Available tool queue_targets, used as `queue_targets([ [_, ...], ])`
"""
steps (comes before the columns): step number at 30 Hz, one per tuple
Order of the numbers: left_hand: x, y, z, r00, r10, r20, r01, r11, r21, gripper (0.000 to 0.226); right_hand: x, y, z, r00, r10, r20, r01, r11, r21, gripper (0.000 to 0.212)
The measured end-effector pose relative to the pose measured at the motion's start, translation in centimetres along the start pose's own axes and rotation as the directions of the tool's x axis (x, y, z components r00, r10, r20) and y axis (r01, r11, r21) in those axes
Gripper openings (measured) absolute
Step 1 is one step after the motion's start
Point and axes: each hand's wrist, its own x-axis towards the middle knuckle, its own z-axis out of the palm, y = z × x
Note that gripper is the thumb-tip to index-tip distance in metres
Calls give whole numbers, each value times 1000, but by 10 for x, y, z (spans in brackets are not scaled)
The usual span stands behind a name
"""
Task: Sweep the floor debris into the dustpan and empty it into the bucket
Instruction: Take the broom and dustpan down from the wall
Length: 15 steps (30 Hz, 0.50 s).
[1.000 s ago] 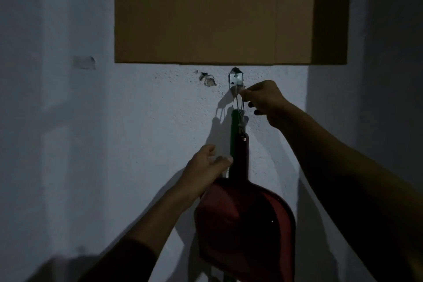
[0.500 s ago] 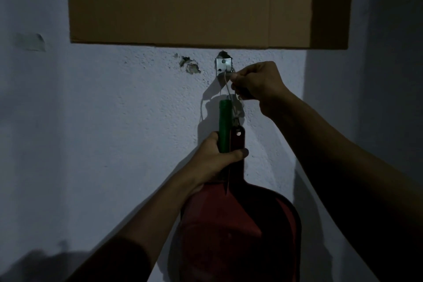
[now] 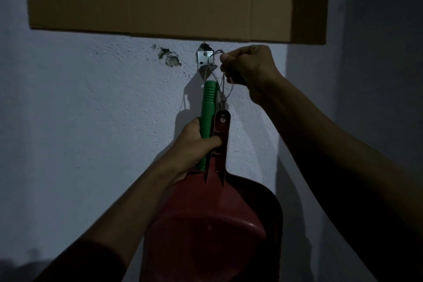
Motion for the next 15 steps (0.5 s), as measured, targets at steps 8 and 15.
queue_targets([
  [8,4,14,-11,998,68,13,-67,997,-40,20,-3,-28,12,996,-26,-82,22,999,-49,13],
  [15,-2,13,-20,993,63,101,-51,992,-114,16,-12,-42,31,990,14,-139,-46,972,-230,9],
])
